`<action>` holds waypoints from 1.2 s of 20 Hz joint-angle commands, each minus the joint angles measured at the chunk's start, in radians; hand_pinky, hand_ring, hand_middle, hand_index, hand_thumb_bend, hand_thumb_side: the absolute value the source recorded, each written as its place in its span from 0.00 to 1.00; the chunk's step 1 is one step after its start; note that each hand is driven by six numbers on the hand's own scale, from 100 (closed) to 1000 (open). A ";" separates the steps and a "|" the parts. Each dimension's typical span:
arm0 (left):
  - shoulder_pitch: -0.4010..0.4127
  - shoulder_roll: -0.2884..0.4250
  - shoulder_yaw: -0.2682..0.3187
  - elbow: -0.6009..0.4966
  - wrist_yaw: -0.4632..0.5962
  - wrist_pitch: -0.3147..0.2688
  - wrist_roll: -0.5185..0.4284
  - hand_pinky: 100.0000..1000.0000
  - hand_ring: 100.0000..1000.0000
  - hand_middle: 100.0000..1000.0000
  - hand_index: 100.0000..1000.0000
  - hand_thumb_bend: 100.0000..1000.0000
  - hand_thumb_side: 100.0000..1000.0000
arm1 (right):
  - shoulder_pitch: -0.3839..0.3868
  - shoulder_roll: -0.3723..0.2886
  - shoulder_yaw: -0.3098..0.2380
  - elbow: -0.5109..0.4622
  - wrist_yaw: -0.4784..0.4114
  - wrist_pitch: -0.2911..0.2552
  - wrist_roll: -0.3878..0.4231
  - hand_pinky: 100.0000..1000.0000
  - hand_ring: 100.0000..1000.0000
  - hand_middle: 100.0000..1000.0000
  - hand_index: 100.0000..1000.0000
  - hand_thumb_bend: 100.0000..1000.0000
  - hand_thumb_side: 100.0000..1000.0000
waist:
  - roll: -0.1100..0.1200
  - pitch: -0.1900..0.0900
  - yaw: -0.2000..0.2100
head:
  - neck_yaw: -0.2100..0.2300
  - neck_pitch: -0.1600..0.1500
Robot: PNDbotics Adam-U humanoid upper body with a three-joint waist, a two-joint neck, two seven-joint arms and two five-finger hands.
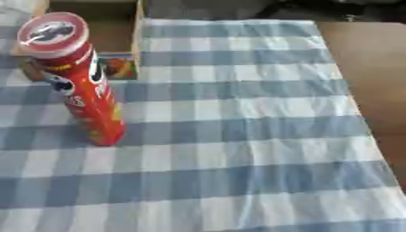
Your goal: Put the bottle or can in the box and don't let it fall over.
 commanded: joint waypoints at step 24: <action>0.090 0.071 -0.110 -0.065 -0.002 -0.010 -0.212 1.00 1.00 0.87 0.82 0.77 0.03 | 0.000 -0.022 -0.007 -0.018 -0.003 0.007 0.005 0.85 1.00 0.93 0.78 0.00 0.86 | 0.001 -0.029 -0.002 | 0.005 -0.012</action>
